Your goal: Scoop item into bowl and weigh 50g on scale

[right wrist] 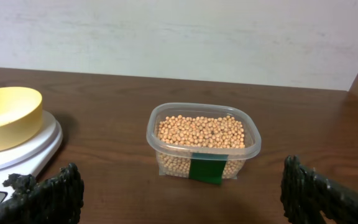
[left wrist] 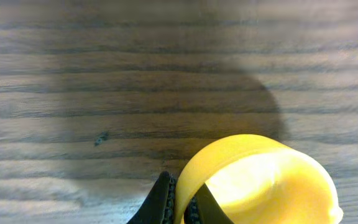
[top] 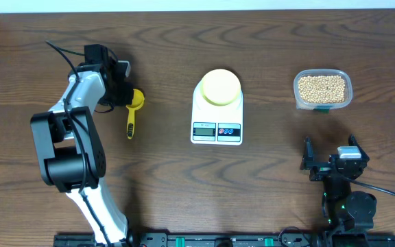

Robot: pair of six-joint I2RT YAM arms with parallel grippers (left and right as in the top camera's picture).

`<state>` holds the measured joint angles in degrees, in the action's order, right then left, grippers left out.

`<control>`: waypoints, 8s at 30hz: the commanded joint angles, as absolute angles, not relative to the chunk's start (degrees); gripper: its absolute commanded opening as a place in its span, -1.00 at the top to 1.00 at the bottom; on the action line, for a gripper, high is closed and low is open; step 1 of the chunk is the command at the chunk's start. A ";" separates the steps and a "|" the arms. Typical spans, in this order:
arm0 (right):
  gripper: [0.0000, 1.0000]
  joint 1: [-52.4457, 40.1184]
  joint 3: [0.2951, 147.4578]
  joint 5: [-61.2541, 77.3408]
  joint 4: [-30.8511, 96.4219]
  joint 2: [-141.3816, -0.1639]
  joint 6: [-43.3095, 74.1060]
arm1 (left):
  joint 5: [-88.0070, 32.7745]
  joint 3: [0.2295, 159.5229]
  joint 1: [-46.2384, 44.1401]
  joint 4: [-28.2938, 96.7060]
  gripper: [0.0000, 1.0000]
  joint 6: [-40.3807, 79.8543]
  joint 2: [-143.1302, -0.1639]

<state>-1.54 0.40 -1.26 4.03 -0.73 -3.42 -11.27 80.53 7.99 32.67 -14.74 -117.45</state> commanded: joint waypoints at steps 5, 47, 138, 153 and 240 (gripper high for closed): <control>-0.99 -2.02 0.32 -1.30 4.27 -0.54 -3.92 | -11.40 80.86 7.94 30.55 0.85 4.97 -101.67; -0.99 -2.02 0.32 -1.30 4.27 -0.54 -3.92 | -14.37 80.84 1.15 26.92 0.85 36.42 -95.81; -0.15 -14.37 53.08 35.20 -12.86 -76.51 30.24 | -15.14 80.84 -25.21 14.52 0.85 80.49 -96.03; 0.01 -17.12 53.08 29.02 -11.31 -76.53 28.60 | -17.78 80.84 -26.94 18.59 0.85 77.80 -96.03; 0.98 2.59 53.10 36.86 -3.40 -76.51 27.14 | -0.62 64.23 -36.73 32.60 0.84 2.42 -87.88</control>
<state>2.42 51.83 35.88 -3.57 -76.51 28.03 -2.39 66.02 -36.60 34.35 8.86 -86.63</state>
